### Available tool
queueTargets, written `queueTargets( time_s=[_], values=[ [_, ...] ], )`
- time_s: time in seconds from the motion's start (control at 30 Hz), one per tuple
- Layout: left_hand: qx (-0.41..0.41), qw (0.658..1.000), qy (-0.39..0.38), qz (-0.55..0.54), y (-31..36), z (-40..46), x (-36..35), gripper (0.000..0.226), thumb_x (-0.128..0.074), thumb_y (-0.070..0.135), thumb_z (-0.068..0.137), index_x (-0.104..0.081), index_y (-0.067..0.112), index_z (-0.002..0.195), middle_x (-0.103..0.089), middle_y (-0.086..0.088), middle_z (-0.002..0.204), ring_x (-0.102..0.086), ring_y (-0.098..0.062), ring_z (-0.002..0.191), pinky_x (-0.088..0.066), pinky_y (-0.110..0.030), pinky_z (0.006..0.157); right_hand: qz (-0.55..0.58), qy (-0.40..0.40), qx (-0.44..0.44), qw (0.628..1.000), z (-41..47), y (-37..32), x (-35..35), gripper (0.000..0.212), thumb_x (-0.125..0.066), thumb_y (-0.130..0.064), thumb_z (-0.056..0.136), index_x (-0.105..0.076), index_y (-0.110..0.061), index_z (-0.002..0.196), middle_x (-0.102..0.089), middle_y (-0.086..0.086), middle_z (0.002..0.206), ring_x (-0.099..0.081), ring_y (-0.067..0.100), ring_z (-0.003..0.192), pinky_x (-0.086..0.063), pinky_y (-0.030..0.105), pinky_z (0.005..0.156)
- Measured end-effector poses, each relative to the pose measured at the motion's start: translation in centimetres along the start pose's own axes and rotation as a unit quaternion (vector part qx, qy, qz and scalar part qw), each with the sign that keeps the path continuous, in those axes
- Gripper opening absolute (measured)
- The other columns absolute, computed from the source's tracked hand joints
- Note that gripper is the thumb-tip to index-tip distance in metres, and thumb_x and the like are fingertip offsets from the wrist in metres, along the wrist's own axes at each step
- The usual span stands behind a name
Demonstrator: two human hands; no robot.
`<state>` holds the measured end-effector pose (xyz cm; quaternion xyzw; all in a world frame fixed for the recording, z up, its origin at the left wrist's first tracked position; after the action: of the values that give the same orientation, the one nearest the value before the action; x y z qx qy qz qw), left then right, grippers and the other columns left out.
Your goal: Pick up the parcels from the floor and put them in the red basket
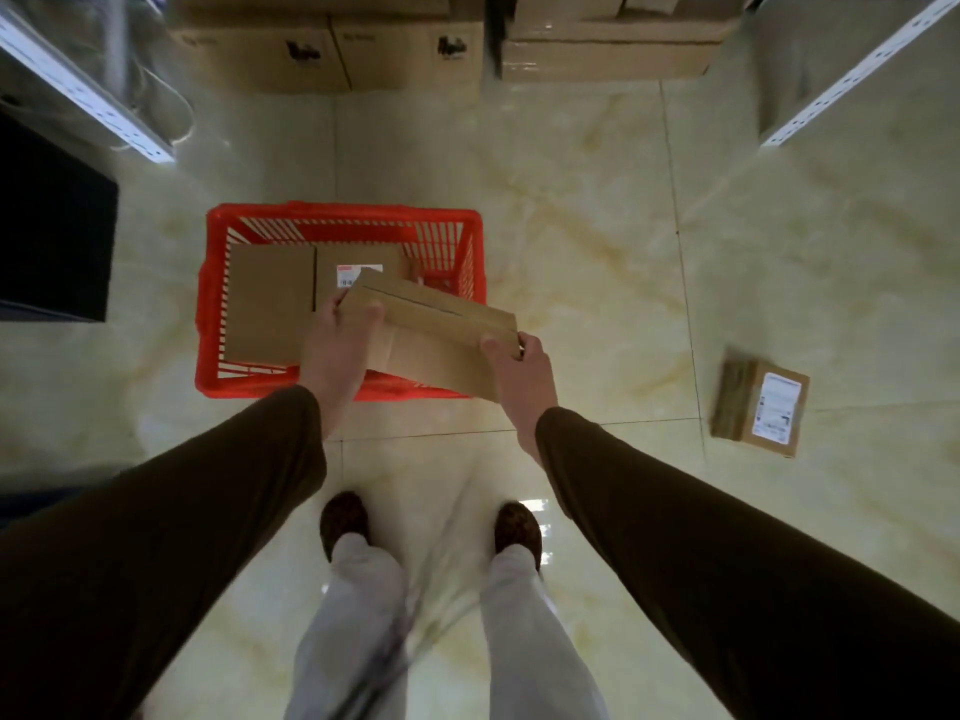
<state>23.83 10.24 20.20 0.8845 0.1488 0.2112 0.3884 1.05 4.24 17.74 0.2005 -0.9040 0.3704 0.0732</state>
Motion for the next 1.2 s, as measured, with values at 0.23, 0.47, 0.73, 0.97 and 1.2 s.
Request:
queueTargets(
  time_s=[0.23, 0.47, 0.73, 0.97, 1.2],
  values=[
    [-0.050, 0.995, -0.065, 0.048, 3.3, 4.4, 3.6, 0.033, -0.064, 0.044, 0.093, -0.056, 0.041, 0.125, -0.065, 0.017, 0.118, -0.063, -0.009, 0.110, -0.052, -0.035, 0.094, 0.045, 0.022, -0.043, 0.998, -0.3, -0.3, -6.6, 0.072, -0.064, -0.048, 0.090, -0.042, -0.013, 0.149, -0.058, 0.006, 0.131, -0.059, 0.025, 0.115, -0.054, 0.039, 0.093],
    [-0.098, 0.972, -0.106, 0.185, 6.8, 9.4, 2.3, 0.055, -0.075, 0.038, 0.088, -0.049, 0.025, 0.135, -0.058, 0.001, 0.130, -0.058, -0.020, 0.115, -0.052, -0.045, 0.100, 0.141, -0.006, -0.070, 0.987, 1.3, -0.1, -9.6, 0.066, -0.073, -0.048, 0.084, -0.050, -0.022, 0.141, -0.067, 0.002, 0.124, -0.067, 0.026, 0.112, -0.058, 0.048, 0.095],
    [-0.147, 0.919, -0.201, 0.306, 8.8, 14.3, -3.2, 0.057, -0.077, 0.032, 0.087, -0.050, 0.025, 0.137, -0.060, 0.004, 0.127, -0.058, -0.018, 0.115, -0.052, -0.037, 0.097, 0.173, -0.002, -0.161, 0.972, 4.9, 1.5, -9.8, 0.044, -0.063, -0.046, 0.095, -0.055, -0.019, 0.129, -0.070, 0.006, 0.115, -0.069, 0.032, 0.107, -0.058, 0.049, 0.096],
    [-0.155, 0.874, -0.241, 0.392, 6.9, 19.5, -6.4, 0.055, -0.071, 0.031, 0.092, -0.053, 0.026, 0.144, -0.048, -0.005, 0.135, -0.055, -0.024, 0.117, -0.052, -0.038, 0.098, 0.218, 0.004, -0.234, 0.947, 7.3, 3.5, -11.5, 0.030, -0.059, -0.039, 0.099, -0.053, -0.021, 0.122, -0.067, 0.009, 0.123, -0.067, 0.030, 0.111, -0.057, 0.045, 0.098],
    [-0.197, 0.822, -0.255, 0.469, 4.1, 23.8, -9.3, 0.054, -0.069, 0.016, 0.094, -0.050, 0.025, 0.144, -0.059, 0.000, 0.138, -0.060, -0.023, 0.120, -0.051, -0.038, 0.102, 0.280, 0.061, -0.290, 0.913, 10.1, 6.6, -12.9, 0.035, -0.059, -0.040, 0.100, -0.049, -0.022, 0.128, -0.064, 0.003, 0.111, -0.066, 0.025, 0.099, -0.058, 0.042, 0.094]
  ],
)
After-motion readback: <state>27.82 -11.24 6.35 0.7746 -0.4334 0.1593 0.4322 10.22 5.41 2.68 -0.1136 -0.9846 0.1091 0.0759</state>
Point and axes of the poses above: each hand's wrist, its own z-axis towards the middle knuckle, its own x-axis out of the back of the hand, y = z × x, the point moved 7 cm from there along z, towards the middle knuckle
